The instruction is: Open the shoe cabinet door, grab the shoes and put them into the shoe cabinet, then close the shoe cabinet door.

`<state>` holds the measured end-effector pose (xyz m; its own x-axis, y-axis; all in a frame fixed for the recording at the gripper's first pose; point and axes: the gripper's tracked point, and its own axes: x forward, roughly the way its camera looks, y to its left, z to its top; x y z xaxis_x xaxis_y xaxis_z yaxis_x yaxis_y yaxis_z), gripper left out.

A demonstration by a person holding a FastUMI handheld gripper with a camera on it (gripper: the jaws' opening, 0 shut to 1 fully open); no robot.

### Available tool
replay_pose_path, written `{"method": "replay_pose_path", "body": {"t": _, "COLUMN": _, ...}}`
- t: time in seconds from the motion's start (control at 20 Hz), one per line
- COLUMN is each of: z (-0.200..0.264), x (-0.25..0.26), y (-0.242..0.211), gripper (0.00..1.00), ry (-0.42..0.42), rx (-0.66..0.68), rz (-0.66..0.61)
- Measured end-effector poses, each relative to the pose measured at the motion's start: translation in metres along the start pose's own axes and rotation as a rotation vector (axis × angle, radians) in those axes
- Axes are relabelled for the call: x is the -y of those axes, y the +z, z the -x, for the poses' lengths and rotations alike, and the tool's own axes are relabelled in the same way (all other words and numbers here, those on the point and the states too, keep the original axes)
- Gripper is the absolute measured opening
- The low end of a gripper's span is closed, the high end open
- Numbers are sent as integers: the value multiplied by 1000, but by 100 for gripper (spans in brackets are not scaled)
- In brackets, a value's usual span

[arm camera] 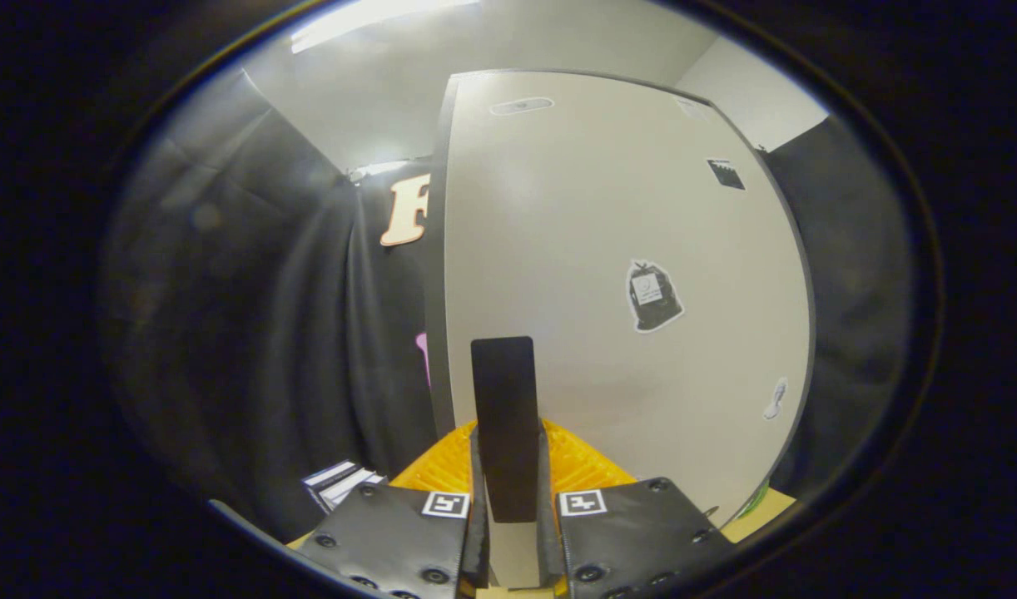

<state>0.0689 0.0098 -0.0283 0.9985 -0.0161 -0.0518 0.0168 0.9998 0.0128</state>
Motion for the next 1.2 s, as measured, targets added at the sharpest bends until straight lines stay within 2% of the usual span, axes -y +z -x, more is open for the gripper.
{"method": "replay_pose_path", "body": {"t": 0.5, "z": 46, "x": 8, "y": 5, "gripper": 24, "ry": 11, "rx": 4, "rz": -3}}
{"method": "replay_pose_path", "body": {"t": 1.2, "z": 112, "x": 32, "y": 14, "gripper": 22, "ry": 196, "rx": -9, "rz": 17}}
